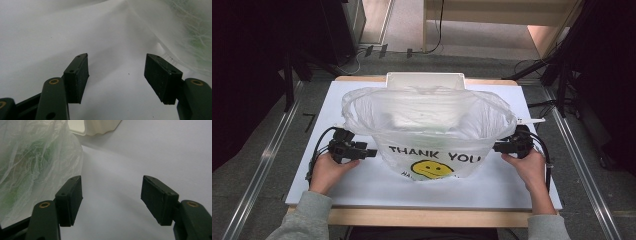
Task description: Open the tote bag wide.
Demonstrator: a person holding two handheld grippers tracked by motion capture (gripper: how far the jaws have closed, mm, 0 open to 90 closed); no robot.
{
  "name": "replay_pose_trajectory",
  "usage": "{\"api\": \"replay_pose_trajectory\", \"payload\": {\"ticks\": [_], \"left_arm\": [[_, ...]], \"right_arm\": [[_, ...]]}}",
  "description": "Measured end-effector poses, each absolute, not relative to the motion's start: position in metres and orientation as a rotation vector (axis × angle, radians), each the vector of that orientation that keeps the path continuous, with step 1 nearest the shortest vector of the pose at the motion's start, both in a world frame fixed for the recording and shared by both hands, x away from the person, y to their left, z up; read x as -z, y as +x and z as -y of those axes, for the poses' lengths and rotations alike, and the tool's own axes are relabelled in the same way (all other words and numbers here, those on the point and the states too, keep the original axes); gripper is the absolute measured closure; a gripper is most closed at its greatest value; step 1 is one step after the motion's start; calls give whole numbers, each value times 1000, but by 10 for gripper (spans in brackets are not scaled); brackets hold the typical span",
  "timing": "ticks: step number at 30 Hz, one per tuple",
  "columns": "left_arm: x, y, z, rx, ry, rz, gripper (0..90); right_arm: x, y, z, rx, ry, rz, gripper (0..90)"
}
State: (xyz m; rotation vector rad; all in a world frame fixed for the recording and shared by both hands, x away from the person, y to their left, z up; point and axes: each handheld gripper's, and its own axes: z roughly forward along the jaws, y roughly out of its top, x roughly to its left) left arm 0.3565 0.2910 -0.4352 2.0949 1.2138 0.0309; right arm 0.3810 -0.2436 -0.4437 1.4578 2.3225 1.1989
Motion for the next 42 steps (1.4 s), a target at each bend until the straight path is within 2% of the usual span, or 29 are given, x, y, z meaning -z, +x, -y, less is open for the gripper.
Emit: {"api": "replay_pose_trajectory", "payload": {"ticks": [5, 16, 23, 32, 37, 42], "left_arm": [[434, 355, -290, -62, 2099, -1211, 394], [436, 357, -289, -12, 2078, -1234, 349], [437, 358, -289, -5, 2071, -1239, 352], [437, 360, -286, 7, 2072, -1226, 418], [435, 365, -285, 31, 2054, -1230, 497], [426, 368, -290, 14, 2038, -1206, 513]], "right_arm": [[443, 381, 243, -1194, 1453, -2324, 349], [441, 381, 241, -1179, 1451, -2340, 352], [441, 382, 240, -1173, 1450, -2344, 354], [441, 384, 240, -1184, 1449, -2358, 367], [442, 391, 240, -1173, 1455, -2361, 381], [436, 395, 245, -1166, 1428, -2361, 389]]}}
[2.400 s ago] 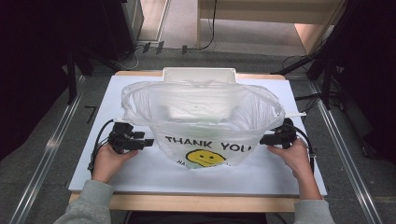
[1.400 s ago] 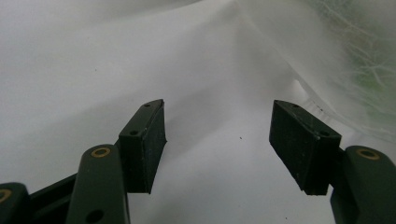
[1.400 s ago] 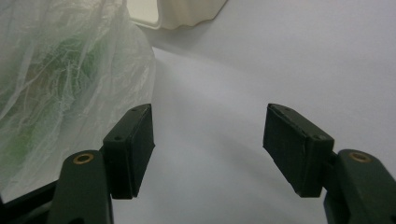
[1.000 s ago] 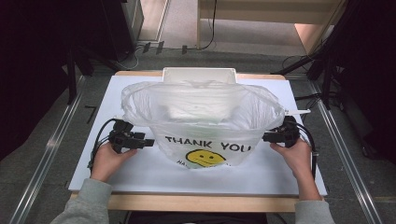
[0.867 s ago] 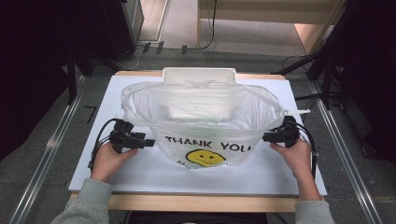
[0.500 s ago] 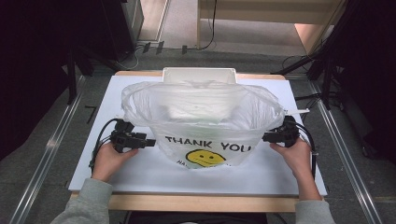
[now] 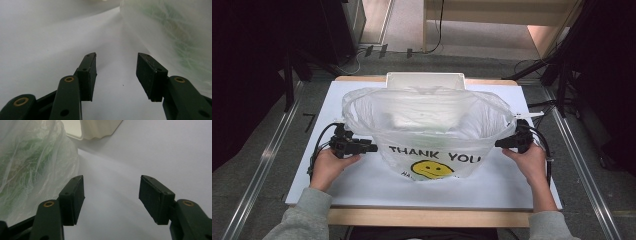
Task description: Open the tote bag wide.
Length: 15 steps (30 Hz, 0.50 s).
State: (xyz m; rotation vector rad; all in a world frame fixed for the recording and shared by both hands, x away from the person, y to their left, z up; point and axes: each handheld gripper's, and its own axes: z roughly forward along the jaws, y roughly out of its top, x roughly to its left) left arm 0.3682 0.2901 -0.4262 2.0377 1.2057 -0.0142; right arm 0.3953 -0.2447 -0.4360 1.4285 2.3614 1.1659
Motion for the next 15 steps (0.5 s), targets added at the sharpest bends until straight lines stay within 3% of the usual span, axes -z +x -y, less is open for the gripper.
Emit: {"api": "replay_pose_trajectory", "payload": {"ticks": [4, 12, 15], "left_arm": [[411, 373, -289, 22, 2006, -1153, 474], [382, 395, -297, -10, 2081, -1068, 589], [376, 398, -297, -21, 2090, -1043, 687]], "right_arm": [[428, 401, 251, -1190, 1389, -2386, 407], [392, 416, 257, -1310, 1249, -2472, 432], [379, 420, 254, -1292, 1213, -2492, 460]]}}
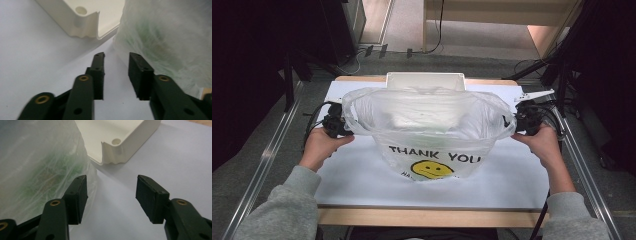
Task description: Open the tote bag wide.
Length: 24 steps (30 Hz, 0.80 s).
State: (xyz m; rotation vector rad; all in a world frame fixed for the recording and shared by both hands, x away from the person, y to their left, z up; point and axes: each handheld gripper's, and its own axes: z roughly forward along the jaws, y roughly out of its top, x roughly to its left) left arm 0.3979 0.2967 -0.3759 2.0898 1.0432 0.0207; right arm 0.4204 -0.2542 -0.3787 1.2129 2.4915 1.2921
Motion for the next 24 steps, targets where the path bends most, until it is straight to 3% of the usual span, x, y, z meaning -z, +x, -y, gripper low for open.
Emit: {"api": "replay_pose_trajectory", "payload": {"ticks": [6, 9, 14, 20, 24], "left_arm": [[354, 406, -296, 4, 2118, -997, 809], [343, 411, -297, 44, 2108, -975, 812], [327, 417, -300, 39, 2116, -965, 717], [305, 425, -303, 20, 2102, -941, 539], [291, 429, -305, -11, 2108, -947, 503]], "right_arm": [[350, 429, 253, -1275, 1173, -2509, 558], [334, 431, 254, -1316, 1143, -2504, 567], [313, 434, 250, -1295, 1115, -2499, 537], [286, 438, 245, -1327, 1078, -2496, 525], [273, 437, 237, -1328, 1051, -2506, 523]]}}
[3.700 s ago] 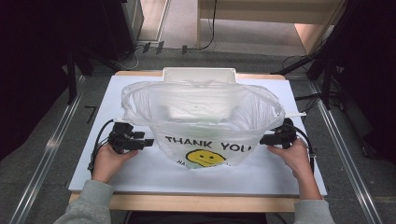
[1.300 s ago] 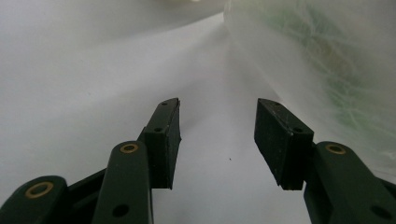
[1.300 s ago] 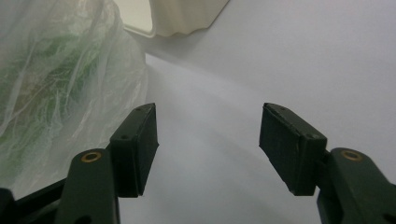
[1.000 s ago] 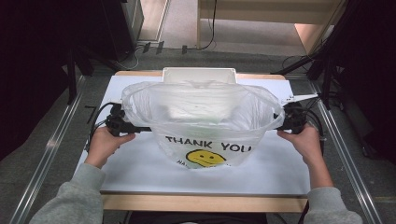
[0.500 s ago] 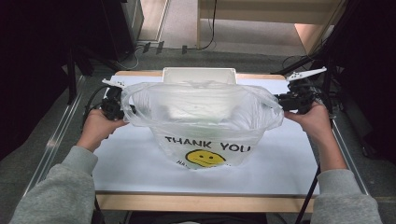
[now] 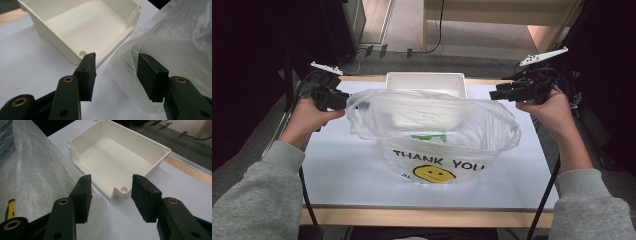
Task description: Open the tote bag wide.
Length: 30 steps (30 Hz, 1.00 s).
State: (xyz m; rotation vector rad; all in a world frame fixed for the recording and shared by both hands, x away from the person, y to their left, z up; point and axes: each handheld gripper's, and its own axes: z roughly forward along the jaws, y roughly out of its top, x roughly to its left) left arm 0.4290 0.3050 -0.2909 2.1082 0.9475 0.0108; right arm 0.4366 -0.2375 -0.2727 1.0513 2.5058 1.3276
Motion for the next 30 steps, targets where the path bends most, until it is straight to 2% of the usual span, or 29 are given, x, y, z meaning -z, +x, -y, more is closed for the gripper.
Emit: {"api": "replay_pose_trajectory", "payload": {"ticks": [3, 9, 17, 23, 28, 30], "left_arm": [[279, 430, -306, -31, 2107, -944, 518], [246, 425, -301, -57, 2088, -911, 666], [203, 409, -279, -84, 2104, -816, 785], [184, 389, -254, -83, 2113, -708, 897], [181, 379, -229, -66, 2149, -649, 900], [180, 375, -218, -60, 2160, -636, 900]], "right_arm": [[264, 436, 233, -1335, 1025, -2506, 526], [242, 429, 219, -1351, 988, -2513, 550], [217, 415, 201, -1368, 922, -2529, 566], [202, 400, 181, -1402, 864, -2561, 662], [200, 390, 162, -1435, 783, -2571, 737], [200, 386, 156, -1434, 761, -2565, 803]]}}
